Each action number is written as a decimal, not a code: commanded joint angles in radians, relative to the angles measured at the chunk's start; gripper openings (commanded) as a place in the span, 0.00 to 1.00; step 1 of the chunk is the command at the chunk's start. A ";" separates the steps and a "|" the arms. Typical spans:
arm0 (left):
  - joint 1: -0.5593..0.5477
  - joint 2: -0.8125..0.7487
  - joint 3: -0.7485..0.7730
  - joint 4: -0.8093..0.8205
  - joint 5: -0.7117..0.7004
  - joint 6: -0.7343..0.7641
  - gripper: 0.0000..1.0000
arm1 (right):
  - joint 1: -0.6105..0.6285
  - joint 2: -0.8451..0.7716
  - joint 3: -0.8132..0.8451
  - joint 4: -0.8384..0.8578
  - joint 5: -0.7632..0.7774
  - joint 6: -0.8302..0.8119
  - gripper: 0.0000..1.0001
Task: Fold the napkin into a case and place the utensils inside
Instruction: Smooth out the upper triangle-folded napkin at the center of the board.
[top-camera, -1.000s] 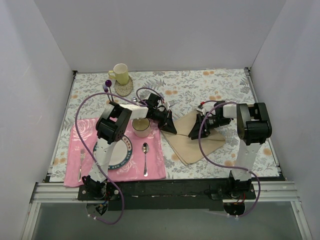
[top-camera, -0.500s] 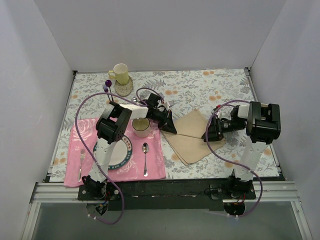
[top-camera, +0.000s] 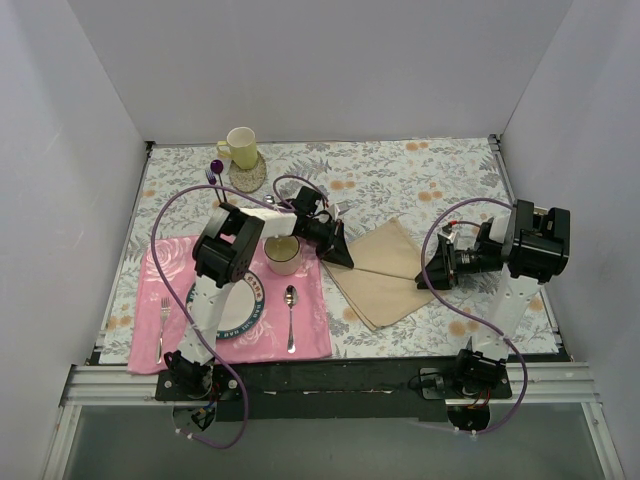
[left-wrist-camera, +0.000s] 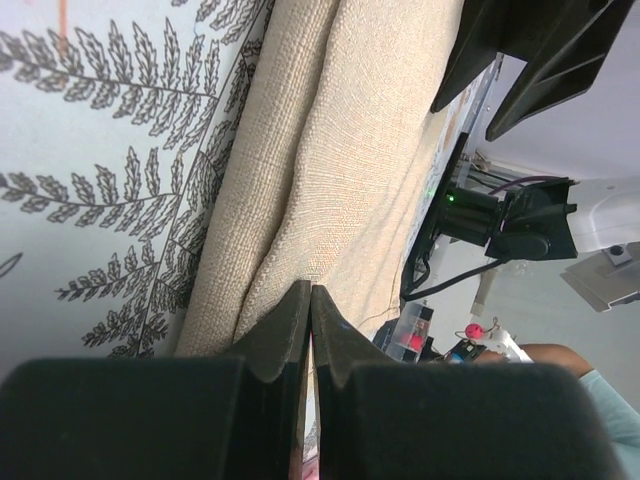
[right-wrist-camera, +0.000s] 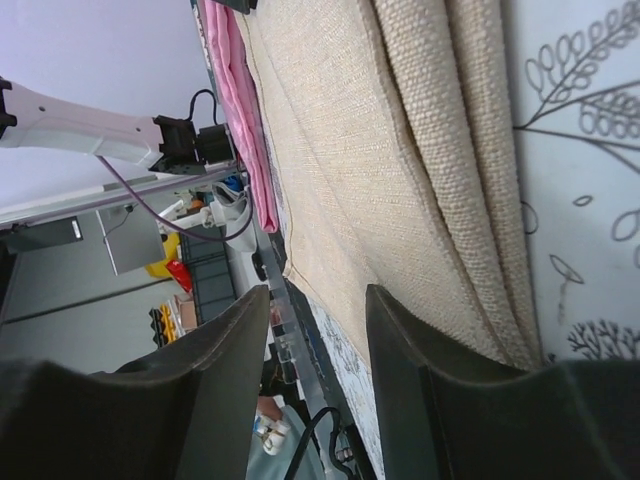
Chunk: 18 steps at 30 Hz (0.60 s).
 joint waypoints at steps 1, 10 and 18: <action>-0.005 0.064 -0.003 -0.082 -0.121 0.066 0.00 | -0.006 0.002 0.021 -0.021 0.025 -0.039 0.50; -0.044 -0.026 0.199 -0.097 -0.053 0.206 0.06 | 0.029 -0.175 0.168 -0.203 -0.048 -0.105 0.40; -0.045 -0.095 0.296 -0.194 -0.153 0.283 0.17 | 0.126 -0.206 0.306 0.109 0.143 0.113 0.34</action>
